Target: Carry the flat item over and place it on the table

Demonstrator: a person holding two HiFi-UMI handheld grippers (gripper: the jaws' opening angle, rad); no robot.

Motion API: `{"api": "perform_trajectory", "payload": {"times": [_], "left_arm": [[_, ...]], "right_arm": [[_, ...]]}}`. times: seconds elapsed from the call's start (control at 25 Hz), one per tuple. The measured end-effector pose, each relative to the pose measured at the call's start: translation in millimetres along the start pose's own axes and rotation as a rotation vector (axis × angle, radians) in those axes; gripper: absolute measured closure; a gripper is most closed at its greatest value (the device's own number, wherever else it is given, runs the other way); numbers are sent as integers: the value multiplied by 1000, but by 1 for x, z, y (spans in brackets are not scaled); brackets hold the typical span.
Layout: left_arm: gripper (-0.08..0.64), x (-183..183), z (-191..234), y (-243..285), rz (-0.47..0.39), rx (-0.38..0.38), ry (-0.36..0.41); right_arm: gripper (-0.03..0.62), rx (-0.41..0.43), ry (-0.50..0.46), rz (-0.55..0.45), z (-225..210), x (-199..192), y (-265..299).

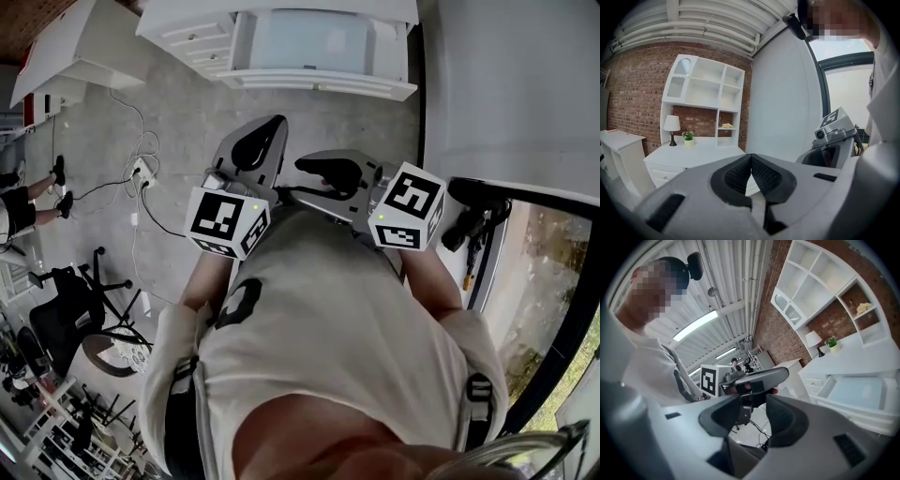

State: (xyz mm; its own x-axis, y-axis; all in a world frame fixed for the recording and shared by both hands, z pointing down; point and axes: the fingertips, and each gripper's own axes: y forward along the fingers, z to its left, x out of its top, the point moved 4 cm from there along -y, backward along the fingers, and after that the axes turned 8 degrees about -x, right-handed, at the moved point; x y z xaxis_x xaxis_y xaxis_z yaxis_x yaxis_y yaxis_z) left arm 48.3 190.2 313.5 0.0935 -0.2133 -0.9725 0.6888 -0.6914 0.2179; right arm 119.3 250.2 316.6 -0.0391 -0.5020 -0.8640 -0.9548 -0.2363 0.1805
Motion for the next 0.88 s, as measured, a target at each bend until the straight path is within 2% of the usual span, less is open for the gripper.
{"api": "perform_trajectory", "payload": {"times": [0.12, 0.2, 0.4, 0.44, 0.6, 0.88], "left_arm": [[540, -1, -1, 1, 6, 9, 6], [540, -2, 0, 1, 6, 11, 1], [540, -4, 11, 0, -6, 0, -13], [540, -5, 15, 0, -11, -4, -18], [540, -9, 35, 1, -22, -32, -46], [540, -7, 84, -4, -56, -85, -88]], "right_arm": [[420, -8, -35, 0, 3, 1, 6], [473, -26, -52, 5, 4, 1, 10], [545, -62, -53, 16, -1, 3, 22], [581, -65, -55, 19, -2, 4, 25], [583, -43, -63, 31, -5, 11, 45], [586, 16, 1, 38, -18, 29, 89]]}}
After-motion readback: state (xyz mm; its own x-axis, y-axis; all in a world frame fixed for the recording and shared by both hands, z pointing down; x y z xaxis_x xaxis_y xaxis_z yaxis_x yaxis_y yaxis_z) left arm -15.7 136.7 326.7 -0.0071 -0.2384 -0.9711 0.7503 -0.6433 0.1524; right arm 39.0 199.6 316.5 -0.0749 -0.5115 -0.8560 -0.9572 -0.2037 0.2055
